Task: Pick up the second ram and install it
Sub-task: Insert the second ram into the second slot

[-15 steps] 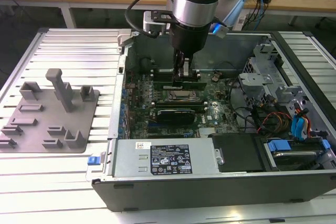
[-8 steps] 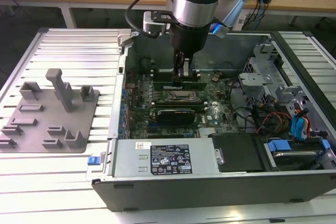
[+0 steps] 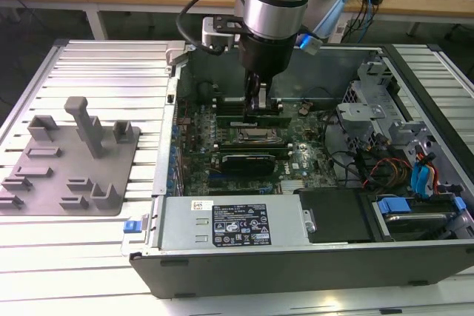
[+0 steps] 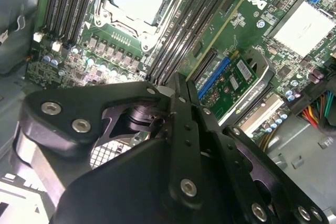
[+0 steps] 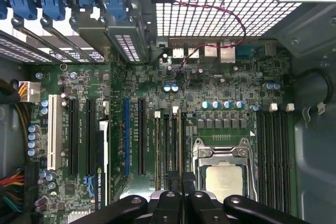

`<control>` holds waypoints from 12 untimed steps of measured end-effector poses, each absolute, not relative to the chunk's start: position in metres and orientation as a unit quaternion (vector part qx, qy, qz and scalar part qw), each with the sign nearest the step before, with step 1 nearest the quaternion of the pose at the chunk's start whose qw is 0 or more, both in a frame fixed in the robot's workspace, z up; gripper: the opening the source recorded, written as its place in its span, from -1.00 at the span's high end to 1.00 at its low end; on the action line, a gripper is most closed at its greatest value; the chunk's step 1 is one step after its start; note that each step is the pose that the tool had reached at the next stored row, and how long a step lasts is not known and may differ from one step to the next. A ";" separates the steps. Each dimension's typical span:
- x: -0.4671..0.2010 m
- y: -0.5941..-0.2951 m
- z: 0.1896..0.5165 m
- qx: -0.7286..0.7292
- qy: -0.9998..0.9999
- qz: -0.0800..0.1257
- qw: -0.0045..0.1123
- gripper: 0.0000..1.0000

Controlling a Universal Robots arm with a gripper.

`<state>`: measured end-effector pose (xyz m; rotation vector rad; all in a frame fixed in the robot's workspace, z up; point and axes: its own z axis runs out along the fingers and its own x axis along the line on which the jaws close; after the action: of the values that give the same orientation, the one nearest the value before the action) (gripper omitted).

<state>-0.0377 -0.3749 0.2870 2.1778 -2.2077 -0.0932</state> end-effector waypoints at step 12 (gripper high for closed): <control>-0.038 -0.375 0.270 0.702 -0.711 -0.030 0.020 0.81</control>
<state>-0.0380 -0.3749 0.2699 2.1777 -2.2077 -0.0932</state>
